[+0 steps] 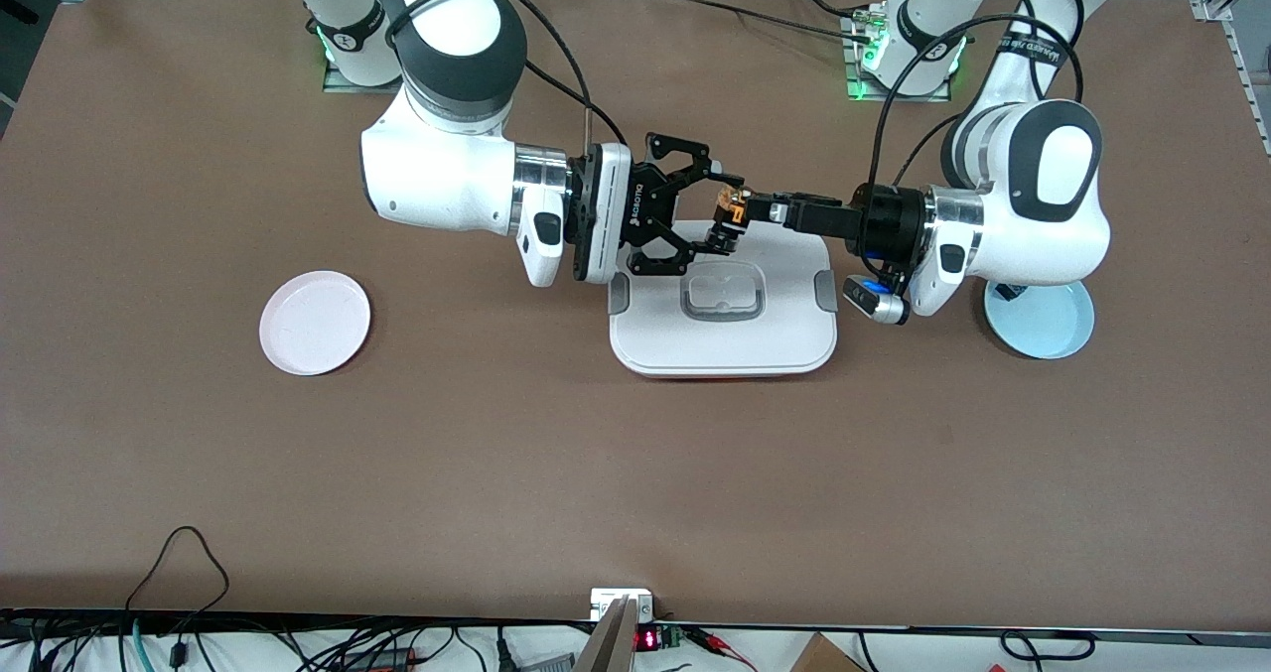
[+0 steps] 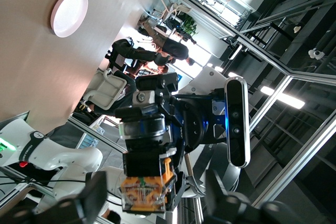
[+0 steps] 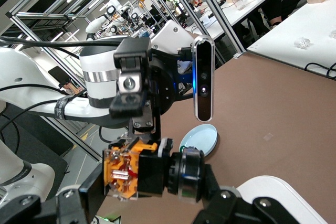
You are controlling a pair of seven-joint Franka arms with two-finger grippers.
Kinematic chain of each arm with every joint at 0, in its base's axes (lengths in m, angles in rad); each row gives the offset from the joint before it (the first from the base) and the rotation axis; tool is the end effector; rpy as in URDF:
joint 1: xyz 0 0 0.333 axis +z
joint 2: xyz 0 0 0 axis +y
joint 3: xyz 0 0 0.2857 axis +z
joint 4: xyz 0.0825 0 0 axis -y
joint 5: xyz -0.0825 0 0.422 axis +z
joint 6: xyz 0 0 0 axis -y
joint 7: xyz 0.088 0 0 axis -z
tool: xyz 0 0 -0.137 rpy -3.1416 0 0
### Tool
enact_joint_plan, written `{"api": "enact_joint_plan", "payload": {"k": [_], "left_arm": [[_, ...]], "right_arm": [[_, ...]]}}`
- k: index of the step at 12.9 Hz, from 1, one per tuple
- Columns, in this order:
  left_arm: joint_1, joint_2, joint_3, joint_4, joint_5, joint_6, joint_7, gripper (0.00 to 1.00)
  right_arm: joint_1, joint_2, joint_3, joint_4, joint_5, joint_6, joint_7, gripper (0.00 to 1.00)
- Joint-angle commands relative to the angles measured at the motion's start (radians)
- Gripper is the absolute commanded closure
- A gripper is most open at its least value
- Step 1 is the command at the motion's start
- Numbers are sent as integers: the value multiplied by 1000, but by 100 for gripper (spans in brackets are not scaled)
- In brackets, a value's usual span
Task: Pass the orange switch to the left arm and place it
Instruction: 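Close the left gripper on the switch held by the right gripper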
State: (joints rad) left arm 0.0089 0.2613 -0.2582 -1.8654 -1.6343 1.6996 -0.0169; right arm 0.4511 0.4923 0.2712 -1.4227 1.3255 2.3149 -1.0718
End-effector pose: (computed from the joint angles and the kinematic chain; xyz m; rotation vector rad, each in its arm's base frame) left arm 0.6009 -0.2714 0.3999 1.4987 0.3662 -0.5382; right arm 0.5807 0.5160 0.4347 -1.7081 -0.8609 -0.5913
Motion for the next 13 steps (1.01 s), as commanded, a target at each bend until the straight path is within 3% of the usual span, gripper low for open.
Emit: {"api": "enact_joint_plan", "payload": {"k": [1,5,8,11,12,13], "left_arm": [[-3,2,-3,-8,-33,5,29,60],[-3,4,-3,-6,-33,2,28,72],[-3,4,-1,6,-29,-5,28,73],[-4,4,-1,8,-29,-5,28,73],[-4,4,-1,9,-29,-5,28,73],[-4,4,-1,14,-27,-6,28,73]], "right_arm": [[3,9,-1,19,27,5,4,70],[3,11,-1,19,27,5,3,70],[3,11,-1,19,27,5,3,69],[3,11,-3,19,26,5,1,46],[3,11,-3,19,24,8,1,17],[1,11,-3,21,24,9,1,0]]}}
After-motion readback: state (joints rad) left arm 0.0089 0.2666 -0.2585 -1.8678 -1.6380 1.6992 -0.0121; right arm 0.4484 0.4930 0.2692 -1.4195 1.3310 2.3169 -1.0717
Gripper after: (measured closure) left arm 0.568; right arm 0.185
